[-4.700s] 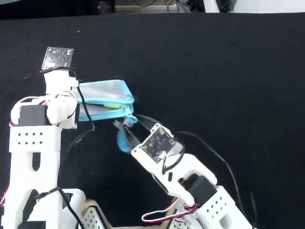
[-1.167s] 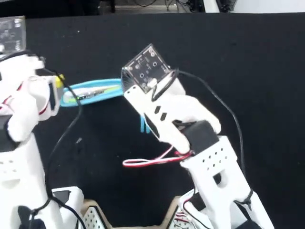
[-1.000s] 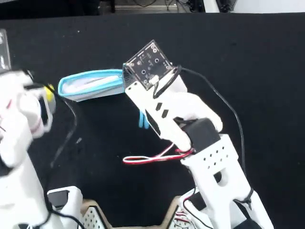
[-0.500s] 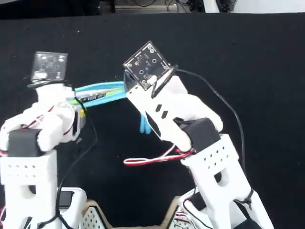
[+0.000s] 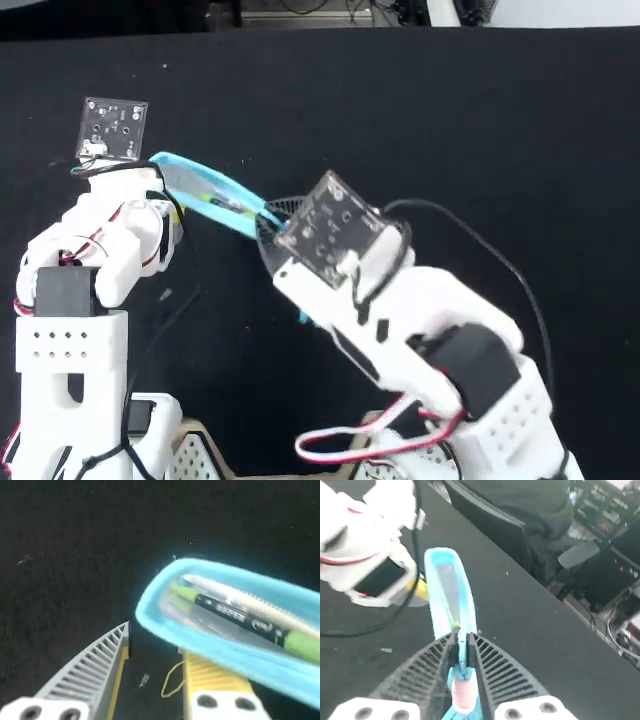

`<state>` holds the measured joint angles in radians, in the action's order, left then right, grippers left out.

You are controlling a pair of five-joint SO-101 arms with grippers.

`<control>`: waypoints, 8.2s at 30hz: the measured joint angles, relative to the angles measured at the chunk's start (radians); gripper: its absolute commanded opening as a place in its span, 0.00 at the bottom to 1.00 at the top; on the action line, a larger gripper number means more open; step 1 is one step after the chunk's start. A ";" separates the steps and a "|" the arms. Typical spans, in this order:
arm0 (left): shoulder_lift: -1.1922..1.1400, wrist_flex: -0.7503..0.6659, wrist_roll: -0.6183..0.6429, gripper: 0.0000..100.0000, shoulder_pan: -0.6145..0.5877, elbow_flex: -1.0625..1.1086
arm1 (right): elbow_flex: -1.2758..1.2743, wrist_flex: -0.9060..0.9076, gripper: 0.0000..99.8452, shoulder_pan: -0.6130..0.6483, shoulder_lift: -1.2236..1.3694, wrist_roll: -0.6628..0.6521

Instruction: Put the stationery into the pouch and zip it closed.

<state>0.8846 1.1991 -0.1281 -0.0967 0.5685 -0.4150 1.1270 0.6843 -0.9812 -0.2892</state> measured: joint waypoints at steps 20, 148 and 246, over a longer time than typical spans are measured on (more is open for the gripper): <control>-0.002 -0.316 0.055 0.17 -0.002 0.018 | -0.071 -0.078 0.01 0.126 0.018 -0.064; -0.003 -0.061 0.129 0.17 0.190 0.072 | -0.761 -0.164 0.21 0.103 -0.569 0.250; -0.003 -0.003 0.129 0.17 0.190 0.072 | -0.476 -0.232 0.01 0.011 -0.361 0.152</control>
<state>0.8815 1.1960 0.0008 0.0936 0.6406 -0.8907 0.8953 0.6951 -1.3418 -0.1373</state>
